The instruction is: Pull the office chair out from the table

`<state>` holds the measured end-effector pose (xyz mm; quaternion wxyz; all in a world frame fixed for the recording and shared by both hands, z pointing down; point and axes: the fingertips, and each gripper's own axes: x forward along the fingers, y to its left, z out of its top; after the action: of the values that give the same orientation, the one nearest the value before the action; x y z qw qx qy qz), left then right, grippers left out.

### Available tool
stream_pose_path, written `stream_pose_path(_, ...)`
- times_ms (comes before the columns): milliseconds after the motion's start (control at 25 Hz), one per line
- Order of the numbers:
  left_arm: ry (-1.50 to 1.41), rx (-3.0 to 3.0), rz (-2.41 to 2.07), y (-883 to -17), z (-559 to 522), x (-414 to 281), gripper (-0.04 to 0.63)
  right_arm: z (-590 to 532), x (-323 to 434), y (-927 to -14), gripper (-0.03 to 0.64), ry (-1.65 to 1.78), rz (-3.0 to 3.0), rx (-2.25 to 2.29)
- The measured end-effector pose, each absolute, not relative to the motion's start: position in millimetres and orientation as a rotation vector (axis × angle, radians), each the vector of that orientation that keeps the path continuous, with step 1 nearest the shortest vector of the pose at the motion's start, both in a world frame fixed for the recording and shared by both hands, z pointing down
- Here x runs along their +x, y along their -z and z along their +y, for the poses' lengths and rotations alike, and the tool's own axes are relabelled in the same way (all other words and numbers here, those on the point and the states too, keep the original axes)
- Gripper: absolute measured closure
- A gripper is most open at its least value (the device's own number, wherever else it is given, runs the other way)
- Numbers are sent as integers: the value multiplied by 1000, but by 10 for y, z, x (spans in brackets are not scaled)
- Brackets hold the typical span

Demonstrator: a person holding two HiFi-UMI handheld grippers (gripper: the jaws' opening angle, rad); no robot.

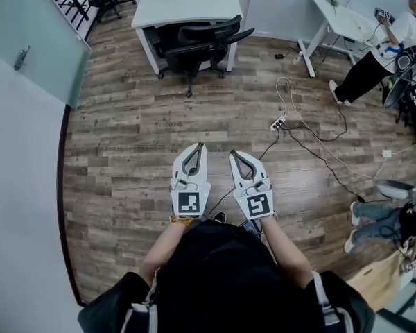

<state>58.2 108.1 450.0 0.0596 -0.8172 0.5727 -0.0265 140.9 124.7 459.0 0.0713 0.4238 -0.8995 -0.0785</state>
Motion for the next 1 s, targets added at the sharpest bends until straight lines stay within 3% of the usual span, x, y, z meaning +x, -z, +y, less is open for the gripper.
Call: stream_pose_path(1000, 106, -2568, 1684, -4545, -863, -479, 572, -688, 340, -4517, 609, 241, -2595, 1282)
